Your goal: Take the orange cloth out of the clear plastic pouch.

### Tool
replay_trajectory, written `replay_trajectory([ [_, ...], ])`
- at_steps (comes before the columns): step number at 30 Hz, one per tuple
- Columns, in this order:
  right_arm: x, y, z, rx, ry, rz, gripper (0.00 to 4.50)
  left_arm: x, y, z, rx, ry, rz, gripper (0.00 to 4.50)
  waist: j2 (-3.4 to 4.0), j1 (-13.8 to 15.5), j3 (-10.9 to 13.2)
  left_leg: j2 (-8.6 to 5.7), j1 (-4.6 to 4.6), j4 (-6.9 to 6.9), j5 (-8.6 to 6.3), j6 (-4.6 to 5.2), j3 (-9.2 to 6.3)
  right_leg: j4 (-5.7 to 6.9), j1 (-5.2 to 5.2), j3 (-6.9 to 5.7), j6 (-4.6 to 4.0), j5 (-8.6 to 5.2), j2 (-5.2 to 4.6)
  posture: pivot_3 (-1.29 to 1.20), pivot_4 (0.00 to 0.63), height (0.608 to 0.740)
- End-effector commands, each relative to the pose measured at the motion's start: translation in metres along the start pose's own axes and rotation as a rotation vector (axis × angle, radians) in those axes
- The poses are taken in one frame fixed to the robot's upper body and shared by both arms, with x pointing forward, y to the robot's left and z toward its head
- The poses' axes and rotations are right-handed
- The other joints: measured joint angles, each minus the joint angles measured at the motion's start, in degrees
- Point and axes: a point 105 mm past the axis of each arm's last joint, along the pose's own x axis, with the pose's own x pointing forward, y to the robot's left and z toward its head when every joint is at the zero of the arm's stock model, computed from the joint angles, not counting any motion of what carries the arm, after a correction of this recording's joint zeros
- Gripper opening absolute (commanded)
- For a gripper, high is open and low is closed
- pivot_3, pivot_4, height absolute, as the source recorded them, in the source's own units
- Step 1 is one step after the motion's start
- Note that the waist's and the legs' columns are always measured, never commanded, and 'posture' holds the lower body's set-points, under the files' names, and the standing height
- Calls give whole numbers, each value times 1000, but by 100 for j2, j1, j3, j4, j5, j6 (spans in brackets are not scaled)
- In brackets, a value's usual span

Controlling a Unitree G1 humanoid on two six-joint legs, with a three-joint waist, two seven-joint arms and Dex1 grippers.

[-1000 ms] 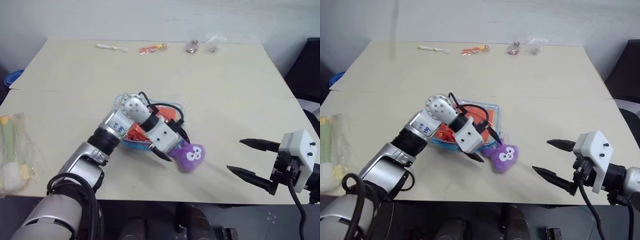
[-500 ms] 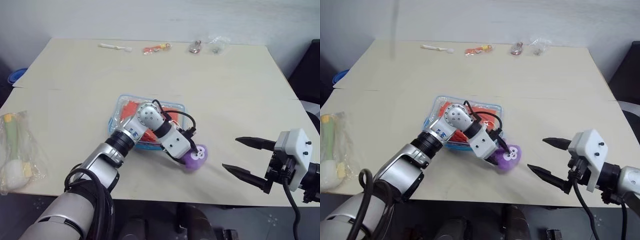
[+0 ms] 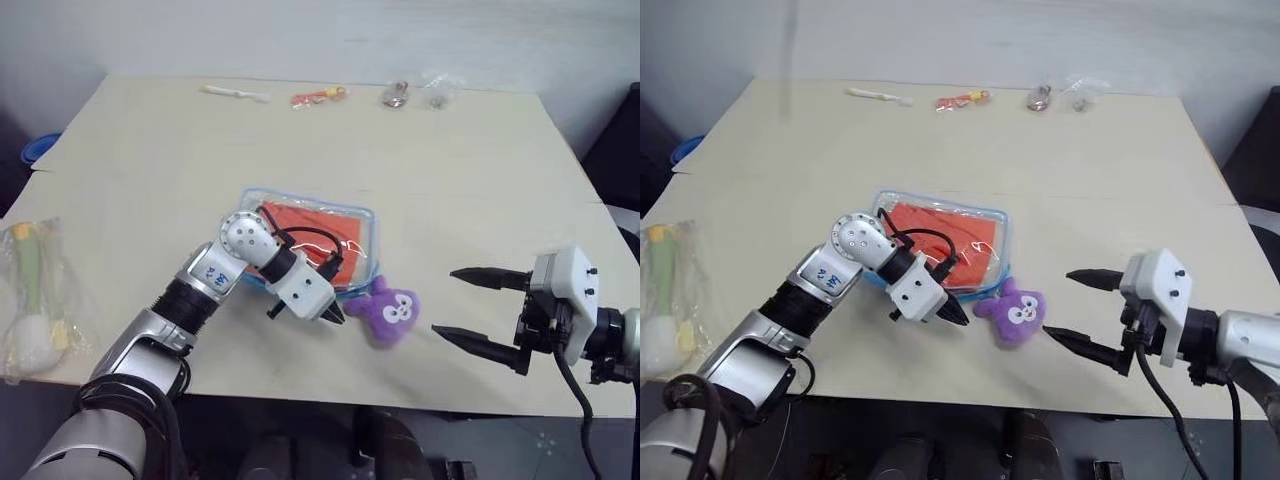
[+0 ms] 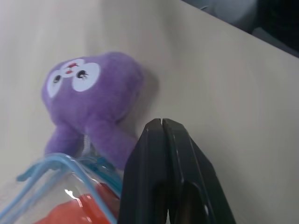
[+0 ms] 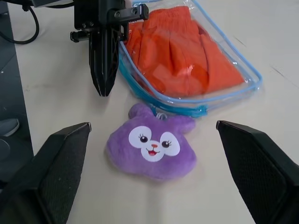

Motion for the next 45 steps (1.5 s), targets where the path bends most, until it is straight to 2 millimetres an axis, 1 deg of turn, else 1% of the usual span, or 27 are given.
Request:
replay_trajectory([
  [1, 0, 3, 5, -35, -3, 15, 4500, -5, 25, 13, 66, -15, 89, 929, 0, 5, 0, 0, 0, 0, -2, 4, 0, -2, 2, 0, 2, 1, 0, 0, 150, 740],
  [4, -1, 6, 3, -29, 2, 18, 4500, -4, 28, 16, 72, -28, 102, 1905, 0, -54, 0, 0, 4, -1, -3, 6, 6, -3, 3, 3, 4, 3, 1, 0, 150, 740],
  [6, -2, 7, 2, -26, 5, 14, 4500, 1, 24, 17, 86, -31, 72, 2526, 0, -75, 0, 1, 6, -1, -3, 6, 6, -1, 4, 3, 5, 3, 1, 0, 150, 740],
  [8, -3, 9, 2, -25, 5, 12, 4500, 7, 20, 15, 107, -25, 40, 2526, 0, -82, 0, 2, 7, 0, -3, 5, 6, 0, 4, 3, 7, 4, 0, 0, 150, 740],
  [13, -6, 15, 3, -21, 11, 19, 4500, 23, 19, 14, 121, -44, 1, 2526, 1, -70, 0, 2, 8, 1, -3, 5, 8, -1, 6, 5, 8, 4, 1, 0, 150, 740],
  [17, -7, 15, 3, -21, 10, 6, 4500, 36, 19, 4, 133, -5, -16, 2526, 1, -69, 0, -1, 8, 2, -4, 7, 7, -5, 9, 5, 13, 7, -1, 0, 150, 740],
  [20, -7, 17, 3, -20, 8, 3, 4500, 41, 20, -1, 139, 10, -12, 2526, 0, -74, 0, 0, 9, 1, -4, 7, 7, -6, 10, 5, 13, 7, 0, 0, 150, 740],
  [23, -7, 18, 3, -17, 6, 1, 4500, 43, 23, 1, 136, -18, 6, 1922, 0, -70, 0, 0, 8, 2, -4, 8, 7, -6, 10, 6, 13, 8, -1, 0, 150, 740],
  [29, -7, 19, 2, -14, 5, 1, 4500, 34, 20, 4, 123, -49, 13, 74, 1, -75, 0, 0, 9, 2, -5, 9, 7, -5, 10, 6, 13, 8, -1, 0, 150, 740],
  [31, -6, 19, 3, -17, 3, 11, 4500, 19, 14, 7, 89, -56, 20, 32, 1, -79, 0, 0, 9, 2, -5, 9, 7, -6, 10, 6, 13, 8, -1, 0, 150, 740],
  [33, -4, 19, 2, -19, 3, 24, 4500, 4, 4, 8, 47, -46, 7, 32, 1, -113, -1, 3, 10, 1, -5, 9, 7, -5, 9, 6, 13, 8, 0, 0, 150, 740],
  [36, 0, 17, 2, -25, 1, 51, 4500, -21, -19, 13, -27, -26, -26, 32, 5, -174, -2, 8, 13, 1, -4, 7, 6, -1, 9, 6, 10, 6, 2, 0, 150, 740],
  [38, 4, 16, 3, -29, -4, 72, 4500, -33, -31, 17, -73, -14, -38, 32, 5, -215, -2, 9, 13, 2, -4, 7, 2, 0, 9, 5, 10, 6, 2, 0, 150, 740],
  [41, 14, 13, 4, -45, -17, 118, 4500, -41, -51, 18, -114, 22, -64, 32, 6, -214, -2, 8, 11, 4, -4, 6, 0, 0, 9, 5, 10, 5, 0, 0, 150, 740],
  [43, 23, 11, 4, -66, -20, 147, 4500, -42, -63, 14, -131, 54, -80, 32, 8, -219, -1, 7, 11, 4, -5, 5, -3, -2, 9, 5, 9, 5, 0, 0, 150, 740],
  [45, 30, 10, 4, -85, -22, 168, 4500, -43, -68, 9, -146, 76, -73, 32, 8, -224, -1, 7, 10, 4, -5, 4, -3, -3, 9, 5, 8, 4, 0, 0, 150, 740],
])
